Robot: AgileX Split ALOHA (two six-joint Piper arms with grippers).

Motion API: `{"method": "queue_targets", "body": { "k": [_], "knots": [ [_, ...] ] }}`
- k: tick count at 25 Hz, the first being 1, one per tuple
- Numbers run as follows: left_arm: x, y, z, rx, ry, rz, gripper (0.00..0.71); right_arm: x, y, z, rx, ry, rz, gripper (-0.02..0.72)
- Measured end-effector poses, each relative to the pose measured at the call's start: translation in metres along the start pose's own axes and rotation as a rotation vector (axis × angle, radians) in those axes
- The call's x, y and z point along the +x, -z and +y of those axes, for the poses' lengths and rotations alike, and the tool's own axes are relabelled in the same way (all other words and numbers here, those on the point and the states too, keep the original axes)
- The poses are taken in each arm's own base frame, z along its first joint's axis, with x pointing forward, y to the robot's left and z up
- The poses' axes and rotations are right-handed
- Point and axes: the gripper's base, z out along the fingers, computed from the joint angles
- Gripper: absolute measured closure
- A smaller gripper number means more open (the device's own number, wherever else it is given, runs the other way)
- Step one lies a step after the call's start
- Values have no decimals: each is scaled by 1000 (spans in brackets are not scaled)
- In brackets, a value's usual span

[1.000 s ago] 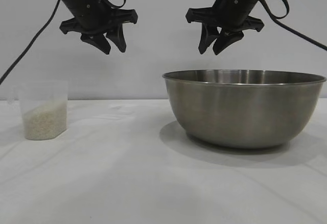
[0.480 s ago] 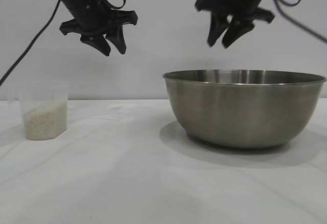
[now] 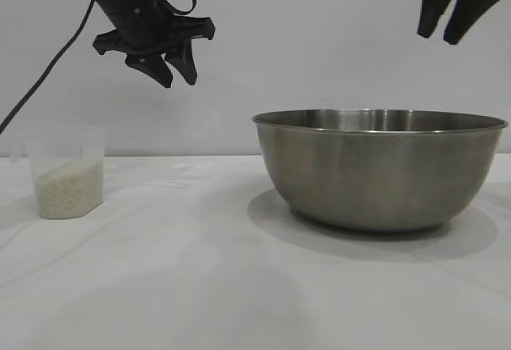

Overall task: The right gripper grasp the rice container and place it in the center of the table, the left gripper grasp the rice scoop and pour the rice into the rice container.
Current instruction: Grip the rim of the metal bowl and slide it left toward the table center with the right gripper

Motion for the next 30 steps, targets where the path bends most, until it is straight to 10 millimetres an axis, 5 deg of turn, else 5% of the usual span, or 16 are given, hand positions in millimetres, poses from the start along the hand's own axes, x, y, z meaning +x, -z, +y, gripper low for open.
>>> {"method": "queue_targets", "body": {
  "k": [6,18,23,30],
  "knots": [
    [0,0,0,0,0,0,442,4,-14,-5,5,-3,73,430],
    [0,0,0,1,0,4,442,37,-82,-19,-34,-68,298,430],
    [1,0,0,3,0,9,442,36,-85,-14,-34,-55,294,703],
    [1,0,0,5,0,16,442,31,-112,35,-51,59,290,703]
  ]
}}
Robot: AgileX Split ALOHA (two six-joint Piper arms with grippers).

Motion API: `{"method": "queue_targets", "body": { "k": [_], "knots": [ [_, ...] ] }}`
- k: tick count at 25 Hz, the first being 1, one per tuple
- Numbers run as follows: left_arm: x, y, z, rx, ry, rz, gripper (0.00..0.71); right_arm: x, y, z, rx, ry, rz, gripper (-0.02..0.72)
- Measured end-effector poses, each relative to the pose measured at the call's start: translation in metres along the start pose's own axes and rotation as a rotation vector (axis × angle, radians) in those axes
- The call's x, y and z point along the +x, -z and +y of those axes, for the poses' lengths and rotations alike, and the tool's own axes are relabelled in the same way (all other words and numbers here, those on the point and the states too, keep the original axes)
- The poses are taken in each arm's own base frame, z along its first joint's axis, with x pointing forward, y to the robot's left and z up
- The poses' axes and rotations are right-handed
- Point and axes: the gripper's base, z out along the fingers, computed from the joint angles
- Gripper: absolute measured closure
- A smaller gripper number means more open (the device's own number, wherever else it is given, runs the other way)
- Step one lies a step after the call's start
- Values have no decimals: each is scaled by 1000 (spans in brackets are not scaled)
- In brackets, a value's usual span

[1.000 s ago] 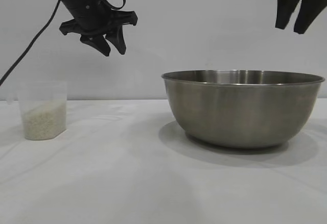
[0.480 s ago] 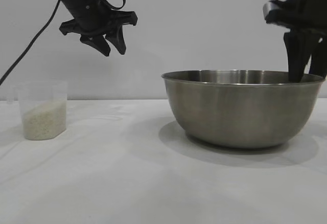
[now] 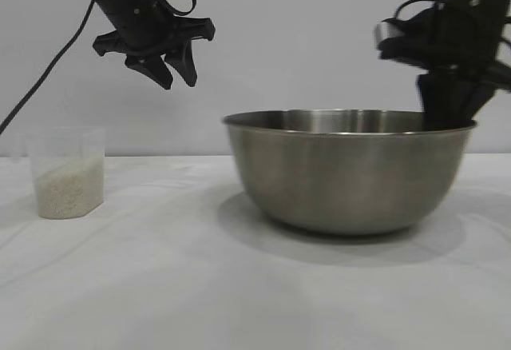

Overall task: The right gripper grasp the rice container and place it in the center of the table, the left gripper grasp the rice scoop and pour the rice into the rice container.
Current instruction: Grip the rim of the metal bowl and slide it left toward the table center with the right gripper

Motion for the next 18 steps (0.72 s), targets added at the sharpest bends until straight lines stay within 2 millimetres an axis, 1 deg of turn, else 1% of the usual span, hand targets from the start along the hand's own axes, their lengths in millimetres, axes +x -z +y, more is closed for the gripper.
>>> {"method": "queue_targets", "body": {
  "k": [2,5,6,7,8,11,12,13,14,15,18],
  "knots": [
    [-1,1,0,0,0,-2,442,-3,-4,14,-10,25,-15,703],
    [-1,1,0,1,0,0,442,-6,-7,24,-24,37,-33,703],
    [-1,1,0,1,0,0,442,-6,-7,25,-26,38,-35,671],
    [-1,1,0,1,0,0,442,-6,-7,25,-26,37,-38,656],
    [-2,2,0,1,-1,-2,442,-7,-7,25,-25,37,-42,563],
    [-1,2,0,2,0,0,442,-7,-6,25,-25,55,-44,330],
    [-1,2,0,2,0,0,442,-6,-5,26,-25,62,-44,262],
    [-1,2,0,2,0,0,442,-6,-2,26,-24,68,-49,220],
    [-1,2,0,2,0,0,442,-6,2,28,-23,73,-59,199],
    [-1,2,0,2,0,1,442,-5,8,29,-20,77,-79,211],
    [-3,4,-1,2,-3,-2,442,-5,32,35,3,92,-189,211]
  ]
}}
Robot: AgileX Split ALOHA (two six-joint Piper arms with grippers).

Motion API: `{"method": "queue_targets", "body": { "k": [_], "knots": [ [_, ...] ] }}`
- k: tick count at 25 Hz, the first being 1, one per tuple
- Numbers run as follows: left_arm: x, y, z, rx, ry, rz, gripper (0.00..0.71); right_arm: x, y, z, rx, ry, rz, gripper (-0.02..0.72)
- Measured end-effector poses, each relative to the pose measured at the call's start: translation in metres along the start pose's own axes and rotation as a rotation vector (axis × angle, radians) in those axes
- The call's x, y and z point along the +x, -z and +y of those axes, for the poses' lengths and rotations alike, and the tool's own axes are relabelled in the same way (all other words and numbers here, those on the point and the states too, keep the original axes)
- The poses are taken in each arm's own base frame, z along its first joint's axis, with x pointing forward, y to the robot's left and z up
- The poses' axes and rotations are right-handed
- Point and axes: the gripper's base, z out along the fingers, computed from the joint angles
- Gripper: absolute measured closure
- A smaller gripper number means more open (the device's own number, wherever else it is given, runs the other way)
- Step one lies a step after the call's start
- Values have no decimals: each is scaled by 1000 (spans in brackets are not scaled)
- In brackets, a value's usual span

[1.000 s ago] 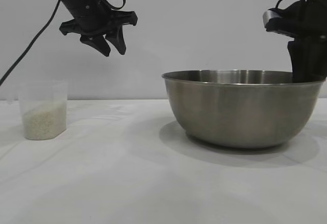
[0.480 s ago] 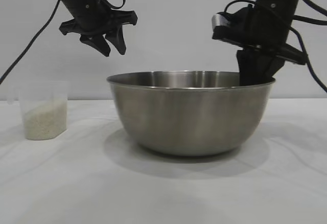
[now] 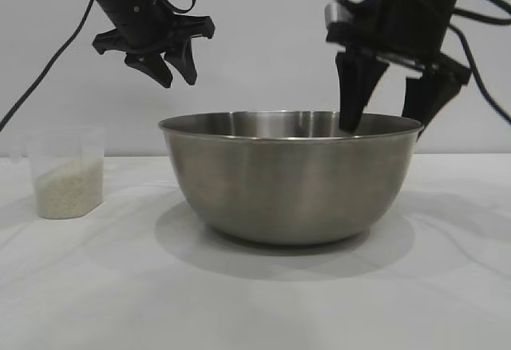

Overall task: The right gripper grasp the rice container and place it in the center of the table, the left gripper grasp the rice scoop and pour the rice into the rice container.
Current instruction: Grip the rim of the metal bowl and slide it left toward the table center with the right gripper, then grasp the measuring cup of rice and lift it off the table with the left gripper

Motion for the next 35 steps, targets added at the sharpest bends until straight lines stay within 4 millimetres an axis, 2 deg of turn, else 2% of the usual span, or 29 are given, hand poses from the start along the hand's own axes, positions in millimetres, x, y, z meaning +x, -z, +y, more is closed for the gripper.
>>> {"method": "queue_targets", "body": {
  "k": [4,6,10,13,17,18,20,21,22,28,32,35],
  "knots": [
    [-1,1,0,-6,-20,0,442,13,24,6,60,57,-196,211],
    [0,1,0,-6,-24,2,442,31,27,5,121,94,-307,211],
    [-1,1,0,-6,-24,1,442,78,20,-2,258,127,-463,211],
    [-3,4,0,-5,-25,-4,442,104,31,-7,314,97,-543,211],
    [-4,6,0,-4,-26,-6,442,126,52,-35,367,-30,-568,211],
    [-4,6,-1,-2,-25,0,442,133,58,-46,385,-71,-567,253],
    [-3,6,-1,-1,-25,6,442,143,75,-64,423,-146,-594,257],
    [-3,6,-1,-1,-25,6,442,146,82,-66,436,-158,-611,257],
    [-3,6,-1,-1,-25,6,442,149,91,-65,448,-155,-633,304],
    [-6,9,-1,0,-26,-2,442,160,134,-26,333,-167,-793,303],
    [-8,11,-2,0,-27,-8,442,172,137,-1,177,-77,-778,303],
    [-7,11,-2,3,-25,2,442,193,133,12,146,-30,-772,303]
  ]
}}
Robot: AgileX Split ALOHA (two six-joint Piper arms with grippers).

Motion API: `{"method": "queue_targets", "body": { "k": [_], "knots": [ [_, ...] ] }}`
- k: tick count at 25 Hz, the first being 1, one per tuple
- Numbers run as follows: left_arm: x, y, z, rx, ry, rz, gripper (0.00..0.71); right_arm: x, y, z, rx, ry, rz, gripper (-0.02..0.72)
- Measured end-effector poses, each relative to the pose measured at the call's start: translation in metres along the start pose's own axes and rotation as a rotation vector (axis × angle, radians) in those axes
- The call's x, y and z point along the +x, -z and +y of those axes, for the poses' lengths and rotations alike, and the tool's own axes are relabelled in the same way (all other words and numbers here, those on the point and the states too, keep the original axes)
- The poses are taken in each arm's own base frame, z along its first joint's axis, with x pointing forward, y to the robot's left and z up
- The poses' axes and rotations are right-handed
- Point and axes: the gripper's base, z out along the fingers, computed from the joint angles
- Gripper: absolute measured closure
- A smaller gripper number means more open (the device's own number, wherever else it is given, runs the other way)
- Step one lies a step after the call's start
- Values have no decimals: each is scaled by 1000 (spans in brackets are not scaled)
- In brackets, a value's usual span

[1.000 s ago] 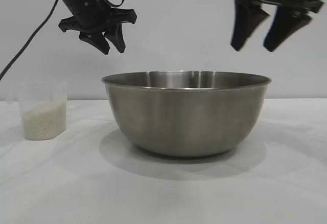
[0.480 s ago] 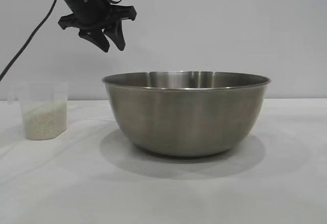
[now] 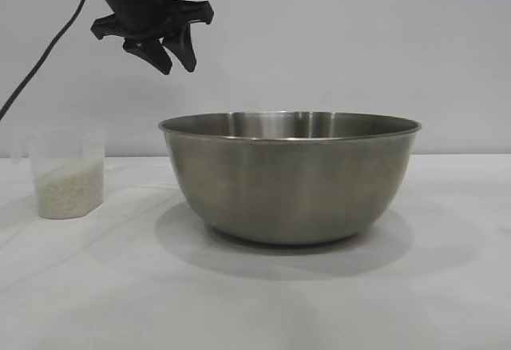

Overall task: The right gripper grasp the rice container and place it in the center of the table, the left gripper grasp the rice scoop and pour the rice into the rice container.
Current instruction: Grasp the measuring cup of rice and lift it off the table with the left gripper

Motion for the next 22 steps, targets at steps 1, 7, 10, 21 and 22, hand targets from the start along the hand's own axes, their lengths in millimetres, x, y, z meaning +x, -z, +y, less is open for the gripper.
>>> {"method": "queue_targets", "body": {
  "k": [1,7,10,21,22],
  "knots": [
    [0,1,0,1,0,2,442,8,7,3,4,3,-1,303],
    [-8,12,-2,5,-5,-13,442,49,63,20,119,33,10,353],
    [-13,16,-3,6,-6,-26,442,63,91,33,134,46,-9,321],
    [-11,21,-4,20,-9,15,442,115,140,44,302,-141,87,351],
    [-13,23,-5,20,-10,10,442,120,143,44,323,-126,98,351]
  ]
}}
